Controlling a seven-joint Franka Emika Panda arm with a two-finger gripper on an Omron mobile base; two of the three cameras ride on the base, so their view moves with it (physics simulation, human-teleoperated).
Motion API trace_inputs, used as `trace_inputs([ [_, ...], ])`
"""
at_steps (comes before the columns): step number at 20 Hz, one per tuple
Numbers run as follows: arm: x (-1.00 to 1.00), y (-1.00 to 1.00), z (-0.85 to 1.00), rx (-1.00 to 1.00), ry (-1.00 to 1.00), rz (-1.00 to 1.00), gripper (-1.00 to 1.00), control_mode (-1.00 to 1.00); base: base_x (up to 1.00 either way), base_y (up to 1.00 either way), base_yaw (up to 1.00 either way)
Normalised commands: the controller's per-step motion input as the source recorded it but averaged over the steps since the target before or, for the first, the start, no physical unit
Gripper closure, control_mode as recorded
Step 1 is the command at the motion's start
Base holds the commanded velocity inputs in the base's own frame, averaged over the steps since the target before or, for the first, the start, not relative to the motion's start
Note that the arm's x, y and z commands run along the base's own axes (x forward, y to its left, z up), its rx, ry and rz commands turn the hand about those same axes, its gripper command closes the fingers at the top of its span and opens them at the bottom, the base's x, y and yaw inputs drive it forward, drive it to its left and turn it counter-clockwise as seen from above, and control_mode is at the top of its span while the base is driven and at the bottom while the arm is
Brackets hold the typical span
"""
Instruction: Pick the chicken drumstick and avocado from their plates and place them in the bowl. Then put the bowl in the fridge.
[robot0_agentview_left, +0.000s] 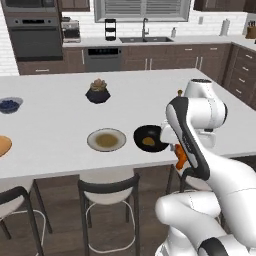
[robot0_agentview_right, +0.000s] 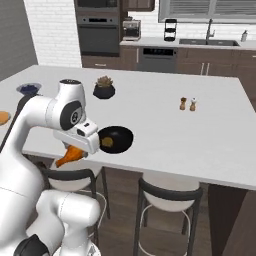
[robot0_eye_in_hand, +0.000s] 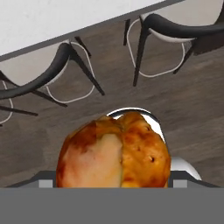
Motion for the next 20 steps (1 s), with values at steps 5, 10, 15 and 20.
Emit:
trace_inputs([
  [5, 0.00, 0.00, 0.00, 0.00, 0.00, 0.00, 1.00, 1.00, 0.56, -0.32, -0.07],
  [10, 0.00, 0.00, 0.00, 0.00, 0.00, 0.00, 1.00, 1.00, 0.61, 0.03, -0.03],
  [15, 0.00, 0.00, 0.00, 0.00, 0.00, 0.00, 1.00, 1.00, 0.66, 0.07, 0.03],
  [20, 0.00, 0.00, 0.00, 0.00, 0.00, 0.00, 1.00, 1.00, 0.54, 0.01, 0.02],
])
